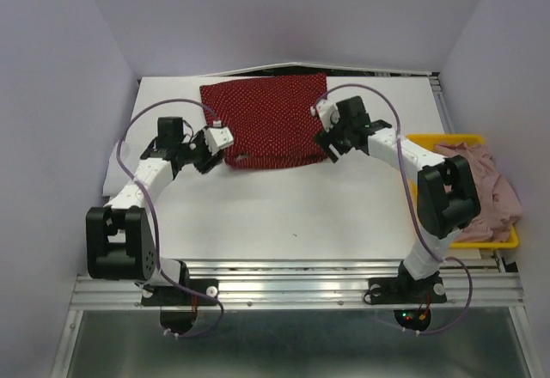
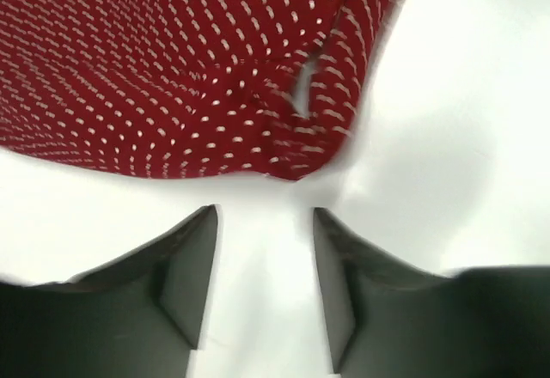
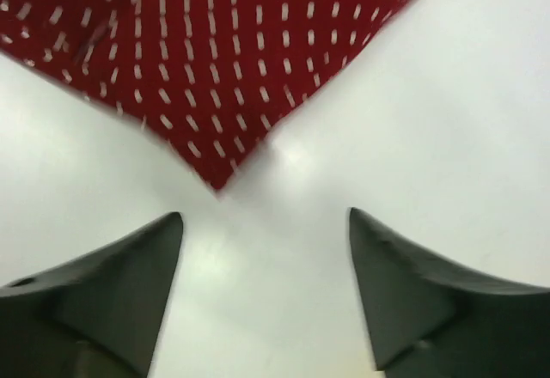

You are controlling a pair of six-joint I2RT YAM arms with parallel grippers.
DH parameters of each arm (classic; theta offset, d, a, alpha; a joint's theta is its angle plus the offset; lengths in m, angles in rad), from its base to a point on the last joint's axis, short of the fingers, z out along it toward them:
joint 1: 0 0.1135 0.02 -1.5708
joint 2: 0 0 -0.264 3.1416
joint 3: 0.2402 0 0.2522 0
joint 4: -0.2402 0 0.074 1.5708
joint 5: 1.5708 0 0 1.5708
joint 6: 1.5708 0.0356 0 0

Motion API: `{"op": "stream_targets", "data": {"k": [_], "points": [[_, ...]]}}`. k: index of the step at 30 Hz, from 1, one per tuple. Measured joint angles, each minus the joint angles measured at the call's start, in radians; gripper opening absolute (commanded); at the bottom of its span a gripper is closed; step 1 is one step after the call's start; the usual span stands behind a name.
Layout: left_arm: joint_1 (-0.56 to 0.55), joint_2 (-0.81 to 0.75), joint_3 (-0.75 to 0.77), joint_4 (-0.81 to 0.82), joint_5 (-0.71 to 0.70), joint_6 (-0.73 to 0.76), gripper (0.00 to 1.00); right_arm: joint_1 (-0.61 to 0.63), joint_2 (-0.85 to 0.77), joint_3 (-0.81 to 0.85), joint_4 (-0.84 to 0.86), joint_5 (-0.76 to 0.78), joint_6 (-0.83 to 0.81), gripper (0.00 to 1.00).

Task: Fold and stack the skirts
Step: Flatten the skirt out

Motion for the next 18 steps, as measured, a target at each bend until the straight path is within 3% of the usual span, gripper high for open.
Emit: {"op": "stream_targets", "data": {"k": [1,5,10,14,15,18], "points": [[0.005,-0.04,-0.059,-0.074,0.0,0.067,0.93,0.009,-0.011,-0.044,-0.064,-0.039,-0.019,1.0],[0.011,-0.262,-0.156,-0.281,0.004,0.195,0.93,0.039,-0.109,-0.115,-0.283,-0.164,-0.04,1.0],[0.011,-0.436,-0.135,-0.325,0.022,0.181,0.87,0.041,-0.293,-0.043,-0.334,-0.267,-0.019,0.95],[0.01,-0.346,-0.081,-0.283,-0.003,0.021,0.72,0.042,-0.248,0.071,-0.281,-0.235,0.032,0.74],[0.011,-0.315,-0.061,-0.272,-0.012,-0.014,0.67,0.042,-0.18,0.121,-0.265,-0.202,0.059,0.72],[0.011,-0.136,0.021,-0.259,-0.035,-0.106,0.66,0.035,0.004,0.201,-0.233,-0.151,0.107,0.7]]}}
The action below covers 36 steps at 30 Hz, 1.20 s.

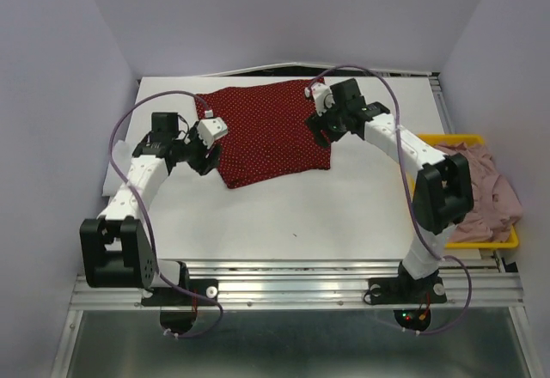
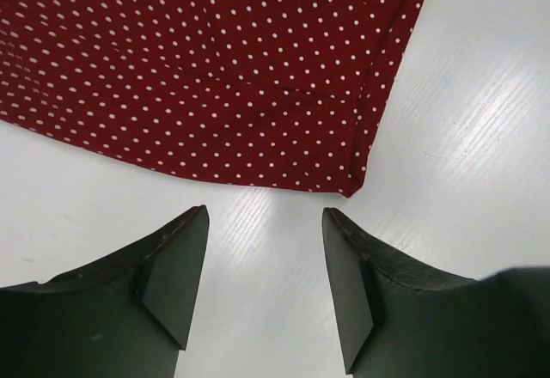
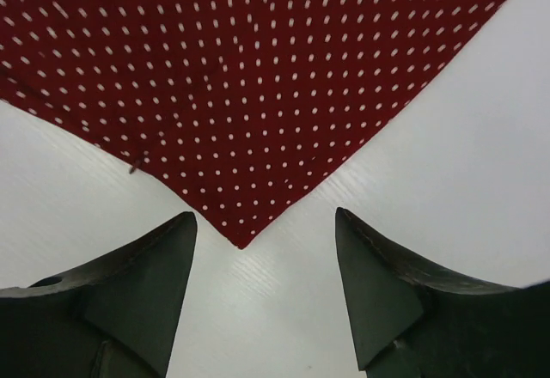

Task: Fold and stack the skirts
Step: Flatten the skirt out

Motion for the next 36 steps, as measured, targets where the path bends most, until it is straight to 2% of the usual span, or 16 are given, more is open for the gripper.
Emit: {"op": "stream_targets", "data": {"k": [3,5,8,11,15,19,22,28,34,36], "points": [[0.0,0.117,0.035,-0.02,-0.005,0.014,0.7,-0.012,0.112,-0.008,-0.019,0.008,-0.013,0.72],[-0.007,0.138,0.031,-0.064,-0.008,0.092,0.75,-0.021,0.116,-0.093,0.009,0.004,-0.067,0.75],[-0.015,0.137,0.007,-0.094,-0.023,0.238,0.79,-0.044,0.04,-0.261,0.08,-0.008,-0.204,0.78],[-0.018,0.14,-0.025,-0.1,-0.048,0.383,0.8,-0.109,-0.119,-0.468,0.195,-0.094,-0.407,0.81],[-0.023,0.17,-0.028,-0.098,-0.063,0.517,0.81,-0.229,-0.187,-0.545,0.343,-0.202,-0.633,0.81],[-0.036,0.194,-0.066,-0.047,-0.082,0.626,0.81,-0.277,-0.169,-0.618,0.548,-0.341,-0.839,0.79],[-0.045,0.206,-0.097,-0.014,-0.095,0.674,0.81,-0.271,-0.116,-0.671,0.652,-0.449,-0.982,0.77],[-0.056,0.237,-0.165,0.085,-0.128,0.737,0.81,-0.257,-0.034,-0.756,0.816,-0.585,-1.166,0.75],[-0.09,0.266,-0.173,0.186,-0.136,0.75,0.77,-0.23,0.017,-0.769,0.917,-0.654,-1.283,0.7],[-0.111,0.274,-0.174,0.222,-0.142,0.756,0.76,-0.224,0.032,-0.769,0.94,-0.666,-1.311,0.65]]}}
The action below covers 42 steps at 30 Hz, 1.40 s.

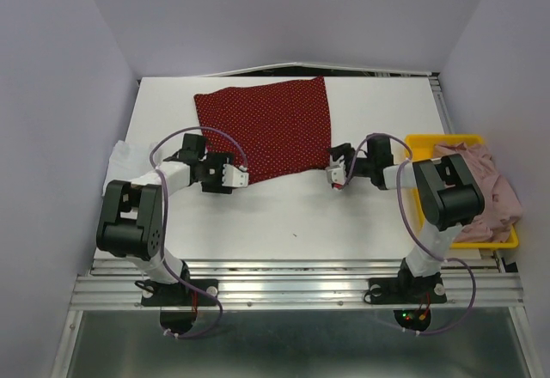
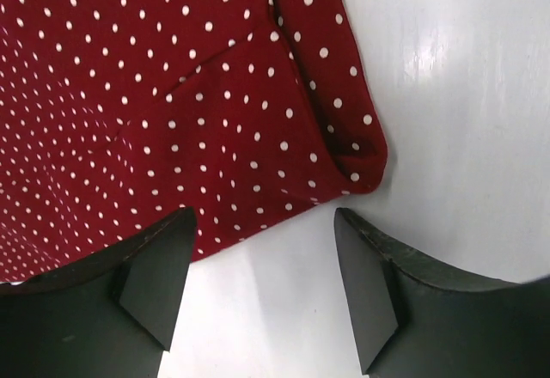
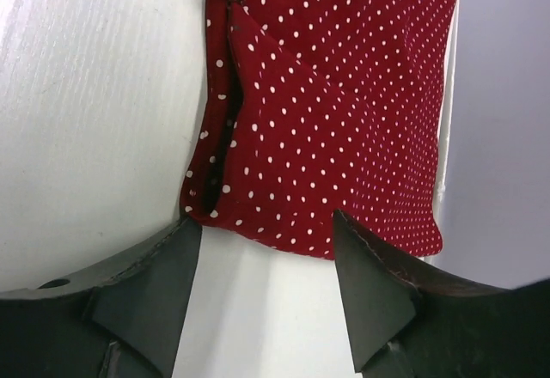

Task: Fold and stack the skirts
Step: Flatten the skirt out

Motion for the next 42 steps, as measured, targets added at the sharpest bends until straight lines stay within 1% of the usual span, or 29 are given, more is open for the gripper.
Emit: {"op": "stream_targets", "data": {"k": [1,3,5,6,7,8,11,13,16,21,25,29,31,35,39,40,41,42], "points": [[-0.005,0.001,-0.004,0.015,-0.003,0.005,0.75,0.005,0.007,0.0,0.007,-0.003,-0.007,0.62],[-0.014,0.002,-0.013,0.035,-0.003,0.023,0.74,0.007,0.019,0.0,0.016,-0.011,-0.025,0.52],[-0.022,0.001,-0.018,0.045,-0.004,0.04,0.67,0.008,0.029,0.001,0.013,-0.015,-0.036,0.43],[-0.028,0.0,-0.019,0.047,-0.008,0.046,0.62,0.008,0.033,0.001,0.013,-0.016,-0.041,0.29],[-0.035,0.001,-0.021,0.047,-0.016,0.048,0.49,0.008,0.037,0.001,0.01,-0.016,-0.042,0.2],[-0.044,0.002,-0.022,0.045,-0.023,0.051,0.39,0.011,0.04,0.001,0.008,-0.014,-0.03,0.09],[-0.085,0.029,-0.008,0.023,-0.04,0.029,0.09,0.016,0.04,0.001,0.013,-0.01,0.034,0.01],[-0.092,0.062,0.042,-0.019,-0.026,-0.005,0.0,0.018,0.037,0.002,0.022,0.001,0.111,0.01],[-0.052,0.081,0.133,-0.069,0.013,-0.072,0.0,0.018,0.021,0.039,0.023,0.042,0.261,0.01],[0.063,0.08,0.342,-0.14,0.092,-0.198,0.0,0.018,0.009,0.219,0.037,0.103,0.484,0.01],[0.103,0.08,0.472,-0.167,0.128,-0.26,0.0,0.019,0.007,0.338,0.052,0.128,0.594,0.01],[0.111,0.078,0.563,-0.186,0.144,-0.307,0.0,0.019,0.006,0.438,0.05,0.164,0.685,0.01],[0.111,0.066,0.579,-0.198,0.15,-0.317,0.0,0.019,-0.003,0.457,0.049,0.171,0.706,0.01],[0.113,0.015,0.569,-0.26,0.159,-0.287,0.0,0.019,-0.092,0.436,-0.017,0.154,0.699,0.01],[0.112,-0.105,0.478,-0.335,0.166,-0.191,0.0,0.019,-0.25,0.356,-0.151,0.098,0.584,0.01],[0.111,-0.136,0.444,-0.349,0.165,-0.165,0.04,0.021,-0.298,0.33,-0.216,0.073,0.521,0.01],[0.11,-0.185,0.388,-0.374,0.166,-0.131,0.13,0.021,-0.332,0.312,-0.275,0.06,0.459,0.06],[0.105,-0.22,0.343,-0.401,0.166,-0.098,0.31,0.022,-0.364,0.285,-0.33,0.043,0.402,0.22]]}}
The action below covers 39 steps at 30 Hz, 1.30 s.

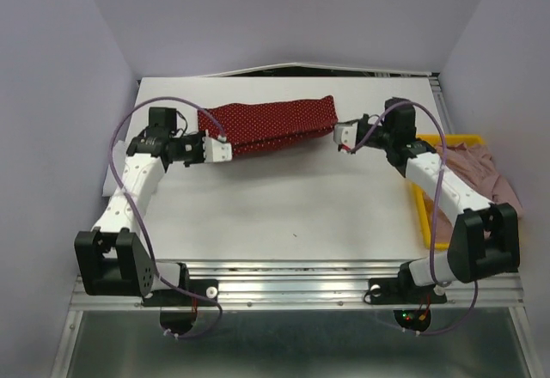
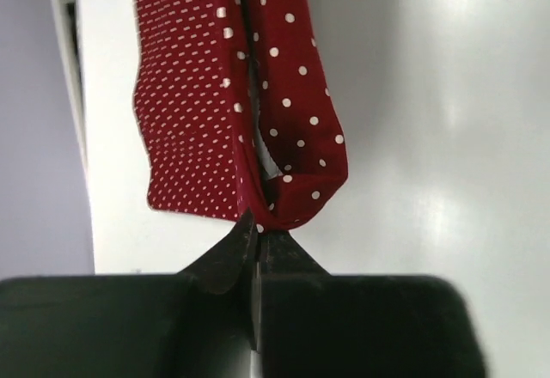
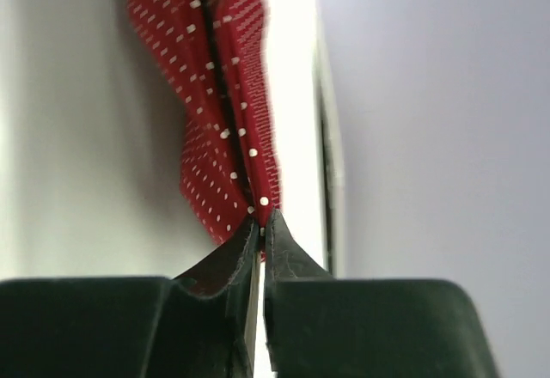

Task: Fold and stack the skirts
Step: Flatten the skirt out

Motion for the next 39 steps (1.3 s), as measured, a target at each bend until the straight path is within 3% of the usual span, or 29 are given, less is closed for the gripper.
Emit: {"op": "stream_targets", "data": {"k": [1,3,4,5,9,13,18,22,28,33,39], "points": [[-0.009,-0.038,-0.051,-0.033,-0.004,0.046,0.52,0.003,-0.044,-0.047,-0.081,-0.021,-0.084,0.45],[-0.042,-0.117,-0.175,-0.072,-0.035,0.099,0.68,0.009,-0.108,-0.122,-0.21,-0.032,-0.215,0.8],[-0.061,-0.16,-0.238,-0.098,-0.049,0.126,0.76,0.014,-0.14,-0.169,-0.282,-0.036,-0.301,0.85],[-0.077,-0.19,-0.29,-0.115,-0.06,0.139,0.77,0.016,-0.18,-0.228,-0.366,-0.041,-0.38,0.89],[-0.123,-0.341,-0.427,-0.23,-0.083,0.163,0.76,0.022,-0.328,-0.384,-0.54,-0.037,-0.472,0.9],[-0.123,-0.398,-0.389,-0.248,-0.088,0.05,0.71,0.034,-0.365,-0.362,-0.533,0.018,-0.303,0.84],[-0.122,-0.225,-0.225,-0.169,-0.092,-0.227,0.54,0.035,-0.087,-0.036,-0.478,0.116,0.053,0.63],[-0.122,0.01,-0.109,-0.062,-0.109,-0.472,0.52,0.035,0.177,0.225,-0.455,0.143,0.274,0.59],[-0.122,0.228,-0.053,0.044,-0.138,-0.8,0.5,0.035,0.509,0.469,-0.474,0.186,0.491,0.54],[-0.122,0.41,0.056,0.104,-0.169,-0.994,0.5,0.054,0.632,0.498,-0.498,0.254,0.536,0.54],[-0.122,0.575,0.158,0.098,-0.264,-1.108,0.5,0.135,0.637,0.436,-0.51,0.343,0.504,0.49]]}}
